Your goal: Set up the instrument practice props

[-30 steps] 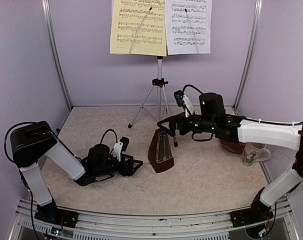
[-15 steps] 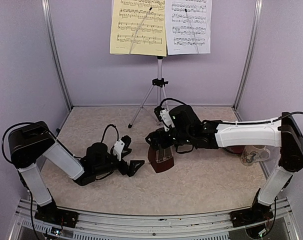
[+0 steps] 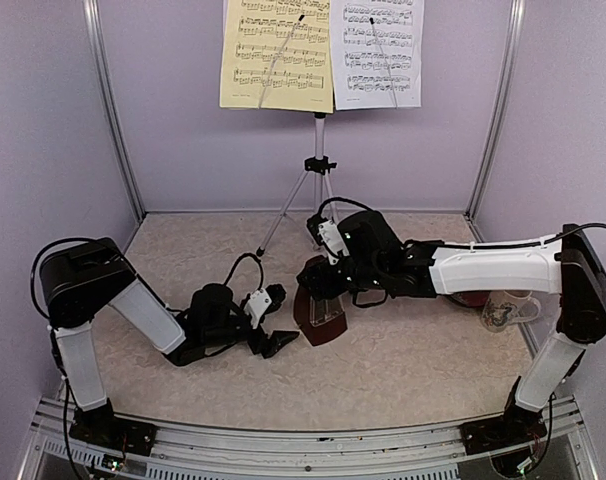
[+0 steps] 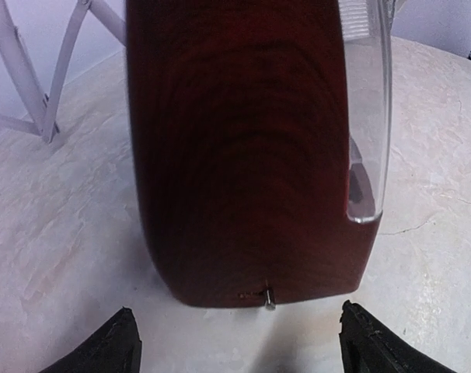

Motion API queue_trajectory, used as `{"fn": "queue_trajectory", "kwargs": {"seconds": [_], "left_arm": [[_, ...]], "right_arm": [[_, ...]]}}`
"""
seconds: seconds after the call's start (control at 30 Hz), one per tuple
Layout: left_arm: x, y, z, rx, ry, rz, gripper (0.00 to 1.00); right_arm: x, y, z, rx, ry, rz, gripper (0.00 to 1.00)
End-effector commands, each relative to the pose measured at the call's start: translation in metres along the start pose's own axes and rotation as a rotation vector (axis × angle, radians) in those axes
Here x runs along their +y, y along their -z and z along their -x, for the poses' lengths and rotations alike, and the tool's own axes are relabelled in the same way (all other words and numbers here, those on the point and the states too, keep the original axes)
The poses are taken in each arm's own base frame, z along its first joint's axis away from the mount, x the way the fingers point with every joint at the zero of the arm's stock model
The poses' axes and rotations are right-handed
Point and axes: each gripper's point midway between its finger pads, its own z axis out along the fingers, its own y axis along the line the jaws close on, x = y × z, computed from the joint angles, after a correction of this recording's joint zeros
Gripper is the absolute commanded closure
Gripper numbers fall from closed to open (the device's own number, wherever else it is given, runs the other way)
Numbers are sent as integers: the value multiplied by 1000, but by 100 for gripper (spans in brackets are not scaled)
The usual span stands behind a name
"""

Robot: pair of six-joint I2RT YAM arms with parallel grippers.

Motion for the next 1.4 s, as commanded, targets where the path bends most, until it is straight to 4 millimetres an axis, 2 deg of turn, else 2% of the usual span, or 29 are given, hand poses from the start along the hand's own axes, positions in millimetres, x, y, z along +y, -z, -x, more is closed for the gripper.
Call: {"fn": "queue_trajectory", "kwargs": {"seconds": [0.0, 0.13, 0.33, 0.67, 0.97, 1.2, 1.37], "left_arm": [[-13, -14, -11, 49, -81, -90, 15], [-11, -15, -12, 35, -91, -63, 15], [-7, -20, -15, 46, -101, -33, 16], [-7, -25, -14, 36, -73, -25, 27], [-9, -31, -10, 15, -17, -37, 29], [-10, -30, -12, 12, -19, -35, 40], [-7, -29, -11, 9, -21, -26, 44]], "right_arm": [[15, 4, 7, -31, 30, 78, 32], [14, 7, 8, -37, 30, 92, 44], [8, 11, 10, -55, -31, 142, 53], [9, 10, 7, -45, -41, 171, 58], [12, 9, 4, -37, -41, 188, 61], [13, 8, 2, -32, -39, 194, 62], [13, 8, 2, -30, -40, 193, 62]]}}
